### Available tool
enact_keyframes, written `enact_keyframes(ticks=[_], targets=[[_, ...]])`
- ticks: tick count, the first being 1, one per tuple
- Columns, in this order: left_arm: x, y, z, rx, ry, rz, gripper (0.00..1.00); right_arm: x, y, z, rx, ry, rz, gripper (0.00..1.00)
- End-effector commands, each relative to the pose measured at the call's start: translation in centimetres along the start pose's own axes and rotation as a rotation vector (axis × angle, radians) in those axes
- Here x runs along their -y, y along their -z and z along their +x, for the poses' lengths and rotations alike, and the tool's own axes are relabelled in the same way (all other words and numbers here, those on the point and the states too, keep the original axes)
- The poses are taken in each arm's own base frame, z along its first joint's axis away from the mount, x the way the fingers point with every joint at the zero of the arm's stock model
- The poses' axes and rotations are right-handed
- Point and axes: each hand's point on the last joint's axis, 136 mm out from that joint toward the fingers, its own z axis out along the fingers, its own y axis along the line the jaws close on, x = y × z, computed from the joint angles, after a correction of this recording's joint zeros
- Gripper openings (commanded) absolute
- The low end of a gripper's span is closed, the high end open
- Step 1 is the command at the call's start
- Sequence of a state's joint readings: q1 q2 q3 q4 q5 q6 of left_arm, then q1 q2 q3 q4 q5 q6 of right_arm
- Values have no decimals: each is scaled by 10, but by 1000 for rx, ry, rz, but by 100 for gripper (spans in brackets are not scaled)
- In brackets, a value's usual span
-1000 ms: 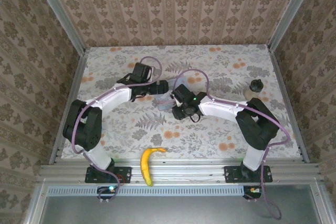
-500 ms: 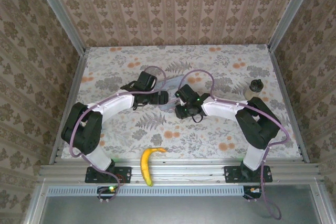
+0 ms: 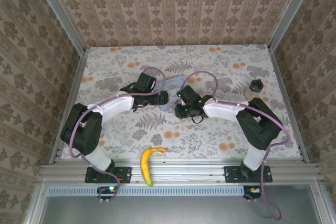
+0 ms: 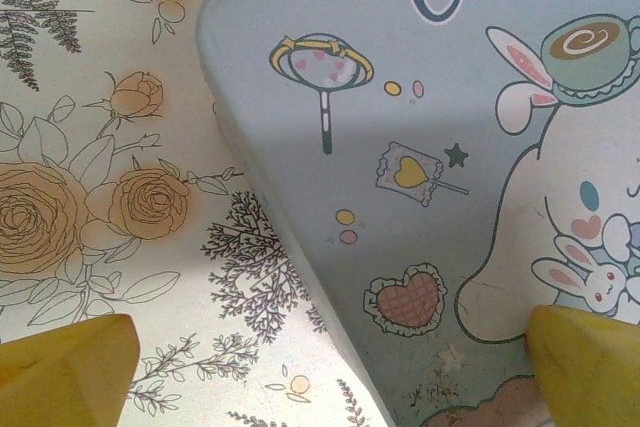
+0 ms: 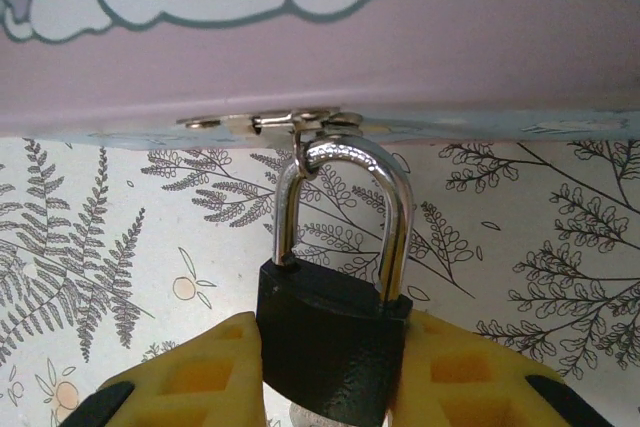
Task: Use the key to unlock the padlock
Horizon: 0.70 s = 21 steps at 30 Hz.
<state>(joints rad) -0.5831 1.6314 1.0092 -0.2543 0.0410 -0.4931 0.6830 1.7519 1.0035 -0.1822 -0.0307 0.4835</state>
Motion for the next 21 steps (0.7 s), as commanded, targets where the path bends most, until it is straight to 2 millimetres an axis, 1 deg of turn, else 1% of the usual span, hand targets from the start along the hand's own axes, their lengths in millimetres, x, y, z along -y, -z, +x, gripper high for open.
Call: enact_keyframes(ticks=[1,5,14,21], targets=[[-23,-12,34,-110,4,-91,100,-1,10,-11,54,-61,-13,4],[-22,-15,38,-126,3,-86,100,-3,13,-13,74,-84,-26,4],[-24,-19,41,-141,15,-80,100,-3,25,-25,148,-166,-83,3],[-28,-20,42,-152,35,-76,100,5,35,-31,209,-263,-163,2]])
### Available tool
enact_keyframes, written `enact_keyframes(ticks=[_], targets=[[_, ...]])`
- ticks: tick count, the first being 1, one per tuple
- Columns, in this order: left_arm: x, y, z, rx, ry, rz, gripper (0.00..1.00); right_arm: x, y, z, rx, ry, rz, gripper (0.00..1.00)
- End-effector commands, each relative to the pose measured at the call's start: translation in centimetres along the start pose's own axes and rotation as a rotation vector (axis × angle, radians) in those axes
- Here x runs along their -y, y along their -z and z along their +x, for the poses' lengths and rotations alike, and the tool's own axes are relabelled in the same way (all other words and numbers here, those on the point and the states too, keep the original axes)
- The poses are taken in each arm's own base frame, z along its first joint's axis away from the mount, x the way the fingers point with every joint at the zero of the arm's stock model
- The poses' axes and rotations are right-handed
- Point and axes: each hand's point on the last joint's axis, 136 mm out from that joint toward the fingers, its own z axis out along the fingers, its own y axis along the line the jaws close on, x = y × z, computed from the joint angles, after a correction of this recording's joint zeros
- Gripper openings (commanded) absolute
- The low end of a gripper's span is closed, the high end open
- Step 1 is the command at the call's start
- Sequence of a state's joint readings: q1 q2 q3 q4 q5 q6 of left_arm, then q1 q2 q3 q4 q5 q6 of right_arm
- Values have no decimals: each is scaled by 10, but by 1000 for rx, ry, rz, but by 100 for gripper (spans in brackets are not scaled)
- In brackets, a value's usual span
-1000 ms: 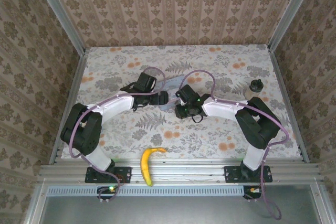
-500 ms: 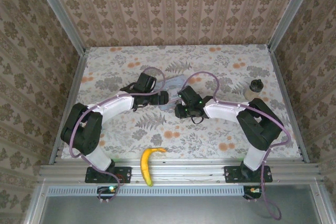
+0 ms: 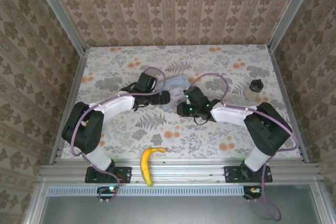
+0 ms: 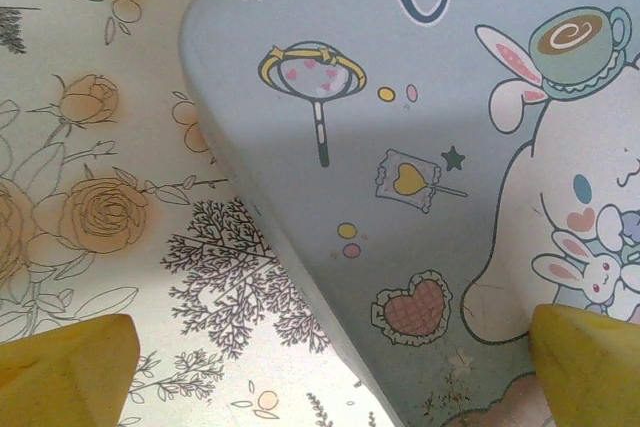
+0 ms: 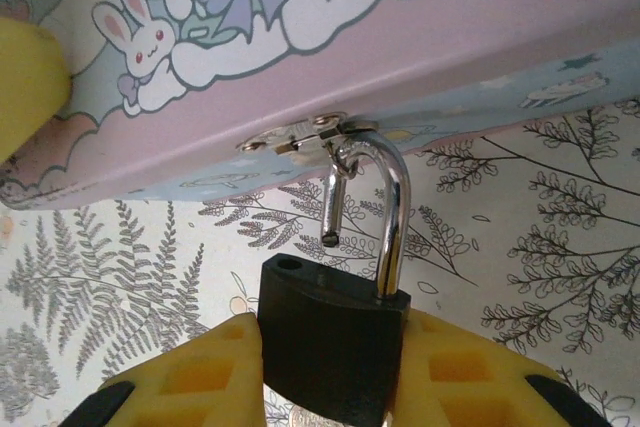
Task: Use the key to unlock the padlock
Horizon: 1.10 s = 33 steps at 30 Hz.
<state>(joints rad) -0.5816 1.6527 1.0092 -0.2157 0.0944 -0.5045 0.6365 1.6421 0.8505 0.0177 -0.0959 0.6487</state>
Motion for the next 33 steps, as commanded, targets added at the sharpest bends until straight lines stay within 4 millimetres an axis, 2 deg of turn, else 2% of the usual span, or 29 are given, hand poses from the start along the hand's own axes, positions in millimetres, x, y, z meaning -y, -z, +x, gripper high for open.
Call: enact_keyframes(ticks=[1,12,20,33], targets=[[-38,-12,42,-143,28,-131,100,-4,16,-24,100,-76,-61,2],[-40,-15,45,-153,37,-138,100,-1,16,-35,146,-152,-102,2],[-42,-15,48,-155,43,-140,100,19,13,-42,198,-244,-31,3],[-40,-15,51,-162,43,-131,100,22,4,-63,289,-346,-32,5]])
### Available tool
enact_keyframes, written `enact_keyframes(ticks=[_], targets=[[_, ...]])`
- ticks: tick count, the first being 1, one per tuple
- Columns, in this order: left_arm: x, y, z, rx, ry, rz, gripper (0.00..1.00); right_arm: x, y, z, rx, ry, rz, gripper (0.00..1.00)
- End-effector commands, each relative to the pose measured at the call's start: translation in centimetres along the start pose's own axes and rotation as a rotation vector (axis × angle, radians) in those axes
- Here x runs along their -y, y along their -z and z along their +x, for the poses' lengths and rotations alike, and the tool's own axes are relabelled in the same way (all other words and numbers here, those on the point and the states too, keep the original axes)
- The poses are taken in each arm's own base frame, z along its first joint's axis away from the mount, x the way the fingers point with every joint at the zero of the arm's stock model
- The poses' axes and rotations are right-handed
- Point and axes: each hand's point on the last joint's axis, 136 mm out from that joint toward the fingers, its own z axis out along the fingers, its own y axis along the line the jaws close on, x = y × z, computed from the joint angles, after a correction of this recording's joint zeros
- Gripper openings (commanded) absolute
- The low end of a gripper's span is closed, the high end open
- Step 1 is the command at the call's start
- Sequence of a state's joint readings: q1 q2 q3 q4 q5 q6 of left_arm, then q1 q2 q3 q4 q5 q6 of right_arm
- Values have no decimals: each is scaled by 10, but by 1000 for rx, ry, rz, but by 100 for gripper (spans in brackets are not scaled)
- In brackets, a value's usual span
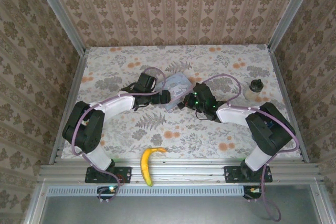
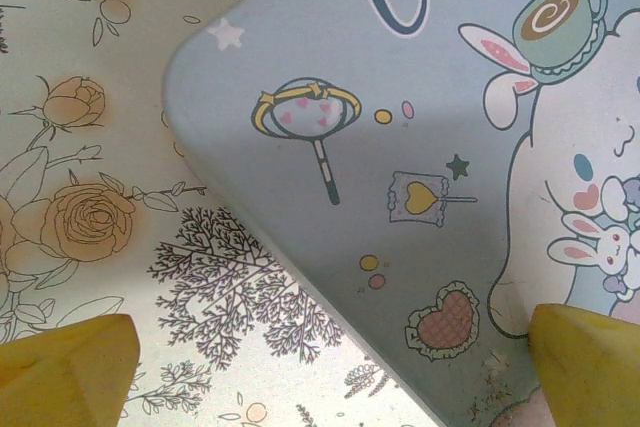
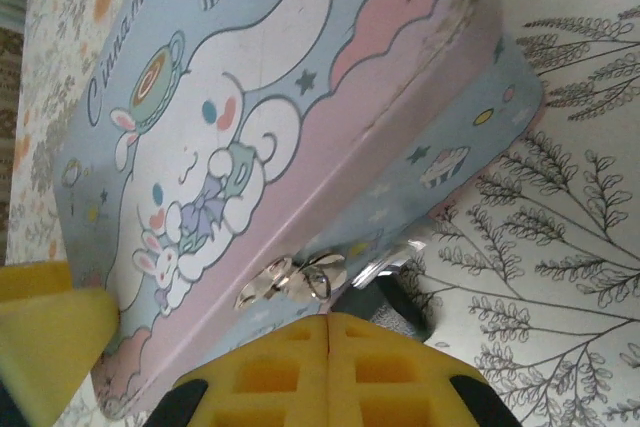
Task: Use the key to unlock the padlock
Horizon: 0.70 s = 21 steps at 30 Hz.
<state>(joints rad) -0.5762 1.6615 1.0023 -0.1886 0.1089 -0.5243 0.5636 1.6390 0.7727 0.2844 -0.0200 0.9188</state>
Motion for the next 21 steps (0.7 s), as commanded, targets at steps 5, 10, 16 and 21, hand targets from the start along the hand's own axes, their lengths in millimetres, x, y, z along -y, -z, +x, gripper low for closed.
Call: enact_keyframes(ticks=[5,10,16,21], targets=[[-41,-11,49,-159,26,-145,100,-2,-1,-9,35,26,47,8],[-39,-10,47,-152,30,-136,100,14,16,-2,25,65,141,13],[-35,-8,41,-138,35,-126,100,31,27,15,-38,132,308,26],[-34,-11,40,-132,49,-119,100,27,24,28,-69,236,422,48]])
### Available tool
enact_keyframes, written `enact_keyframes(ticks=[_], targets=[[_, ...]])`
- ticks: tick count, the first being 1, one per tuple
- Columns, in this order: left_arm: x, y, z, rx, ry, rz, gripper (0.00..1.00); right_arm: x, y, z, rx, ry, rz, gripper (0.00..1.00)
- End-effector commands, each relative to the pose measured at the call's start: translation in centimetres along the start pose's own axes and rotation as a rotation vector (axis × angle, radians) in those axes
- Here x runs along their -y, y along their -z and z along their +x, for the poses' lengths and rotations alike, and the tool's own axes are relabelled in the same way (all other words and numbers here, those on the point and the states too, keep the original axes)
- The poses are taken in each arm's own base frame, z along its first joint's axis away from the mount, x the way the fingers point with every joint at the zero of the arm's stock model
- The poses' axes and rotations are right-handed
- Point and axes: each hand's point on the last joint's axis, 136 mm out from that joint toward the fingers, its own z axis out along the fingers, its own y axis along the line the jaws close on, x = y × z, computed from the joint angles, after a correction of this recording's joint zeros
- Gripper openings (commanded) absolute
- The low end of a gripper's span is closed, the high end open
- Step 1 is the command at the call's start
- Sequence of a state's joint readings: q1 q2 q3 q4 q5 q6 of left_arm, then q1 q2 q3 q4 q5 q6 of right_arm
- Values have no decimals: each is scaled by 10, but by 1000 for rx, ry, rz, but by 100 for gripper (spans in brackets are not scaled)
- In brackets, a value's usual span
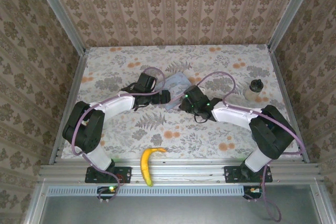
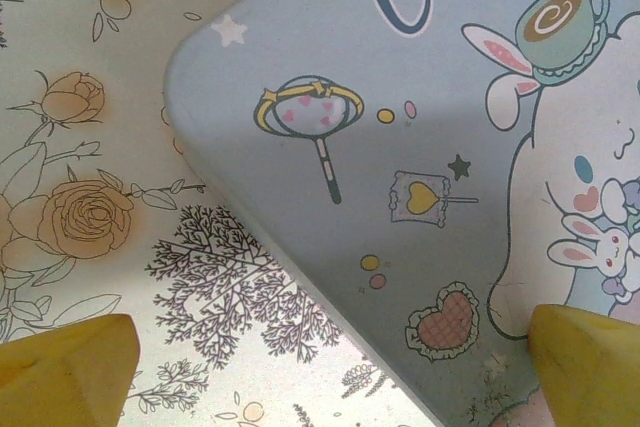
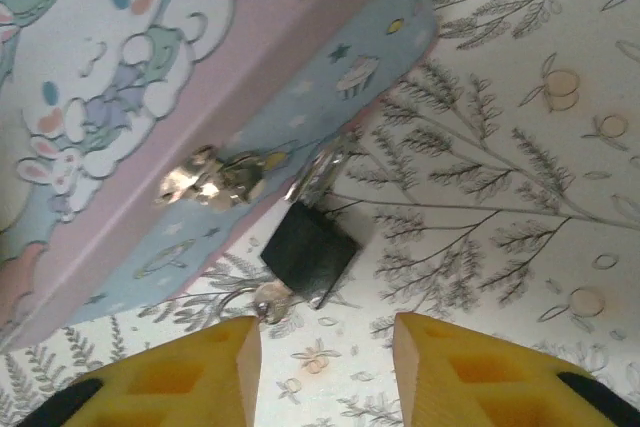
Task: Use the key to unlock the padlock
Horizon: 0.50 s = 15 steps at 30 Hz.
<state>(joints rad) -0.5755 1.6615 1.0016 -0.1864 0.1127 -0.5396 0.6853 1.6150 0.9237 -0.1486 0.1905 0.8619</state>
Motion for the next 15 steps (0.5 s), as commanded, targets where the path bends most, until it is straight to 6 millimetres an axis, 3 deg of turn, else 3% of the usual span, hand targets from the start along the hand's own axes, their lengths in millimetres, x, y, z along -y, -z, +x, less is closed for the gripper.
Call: enact_keyframes(ticks=[1,4,9,15], targets=[[-36,-13,39,-132,35,-128,100,16,-4,8,-14,81,162,52],[-42,-20,38,-142,64,-139,95,7,-12,11,-26,124,178,61],[-49,-24,19,-98,113,-135,74,7,-27,13,-48,177,248,65],[-54,-24,0,-68,127,-138,72,5,-39,14,-58,198,264,66]])
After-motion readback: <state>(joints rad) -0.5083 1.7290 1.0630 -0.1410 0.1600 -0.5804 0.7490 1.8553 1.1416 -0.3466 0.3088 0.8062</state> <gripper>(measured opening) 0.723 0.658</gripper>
